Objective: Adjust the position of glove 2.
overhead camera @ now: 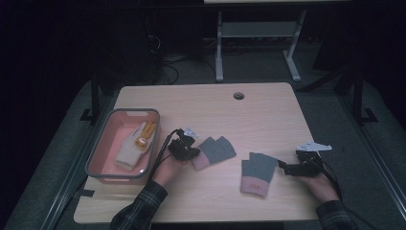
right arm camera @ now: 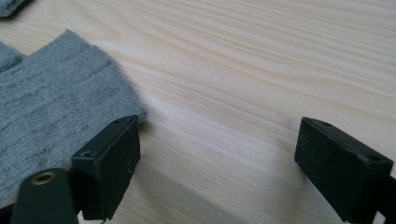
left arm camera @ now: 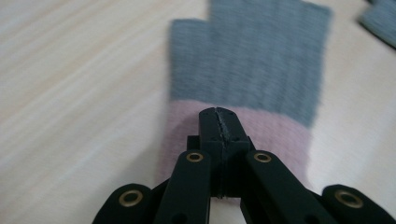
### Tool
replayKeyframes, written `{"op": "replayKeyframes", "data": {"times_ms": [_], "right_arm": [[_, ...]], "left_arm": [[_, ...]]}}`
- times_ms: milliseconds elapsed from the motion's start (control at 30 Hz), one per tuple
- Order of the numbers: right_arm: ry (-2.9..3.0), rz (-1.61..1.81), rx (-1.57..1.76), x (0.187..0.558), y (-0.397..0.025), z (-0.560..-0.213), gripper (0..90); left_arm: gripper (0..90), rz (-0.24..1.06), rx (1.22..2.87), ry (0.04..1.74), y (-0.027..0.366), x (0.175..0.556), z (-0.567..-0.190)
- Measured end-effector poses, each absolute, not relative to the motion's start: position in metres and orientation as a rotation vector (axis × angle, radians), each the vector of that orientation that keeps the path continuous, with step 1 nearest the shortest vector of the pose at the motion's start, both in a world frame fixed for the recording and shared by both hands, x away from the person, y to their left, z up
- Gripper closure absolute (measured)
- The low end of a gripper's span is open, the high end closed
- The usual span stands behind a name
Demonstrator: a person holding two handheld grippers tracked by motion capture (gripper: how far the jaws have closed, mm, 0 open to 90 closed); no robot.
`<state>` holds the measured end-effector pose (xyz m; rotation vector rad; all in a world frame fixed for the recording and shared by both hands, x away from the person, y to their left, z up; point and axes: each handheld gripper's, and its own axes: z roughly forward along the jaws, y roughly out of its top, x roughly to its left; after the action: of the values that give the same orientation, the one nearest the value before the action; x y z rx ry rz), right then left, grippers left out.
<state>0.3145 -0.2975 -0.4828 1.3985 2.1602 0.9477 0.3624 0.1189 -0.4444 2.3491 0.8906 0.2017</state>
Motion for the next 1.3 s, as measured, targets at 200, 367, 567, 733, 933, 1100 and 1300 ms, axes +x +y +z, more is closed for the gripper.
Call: {"op": "replayKeyframes", "data": {"times_ms": [200, 367, 567, 733, 933, 1100, 1300], "right_arm": [[2.162, 0.949, 1.393, 0.314, -0.297, -0.483, 13.9], [2.162, 0.949, 1.393, 0.314, -0.297, -0.483, 13.9], [2.162, 0.949, 1.393, 0.314, -0.297, -0.483, 13.9], [2.162, 0.949, 1.392, 0.314, -0.297, -0.483, 13.9], [2.162, 0.949, 1.392, 0.314, -0.297, -0.483, 13.9], [2.164, 0.949, 1.39, 0.314, -0.297, -0.483, 13.9], [2.166, 0.951, 1.387, 0.315, -0.297, -0.483, 13.9]], "left_arm": [[89.7, 0.153, 2.357, 0.835, 0.114, 0.342, -0.445], [89.6, 0.087, 2.352, 0.798, 0.107, 0.334, -0.446], [88.0, 0.105, 2.333, 0.771, 0.104, 0.334, -0.442], [71.5, 0.202, 2.304, 0.775, 0.103, 0.344, -0.438], [45.9, 0.233, 2.315, 0.785, 0.099, 0.355, -0.449], [44.4, 0.208, 2.316, 0.774, 0.099, 0.358, -0.456], [58.8, 0.182, 2.313, 0.733, 0.1, 0.357, -0.459]]}}
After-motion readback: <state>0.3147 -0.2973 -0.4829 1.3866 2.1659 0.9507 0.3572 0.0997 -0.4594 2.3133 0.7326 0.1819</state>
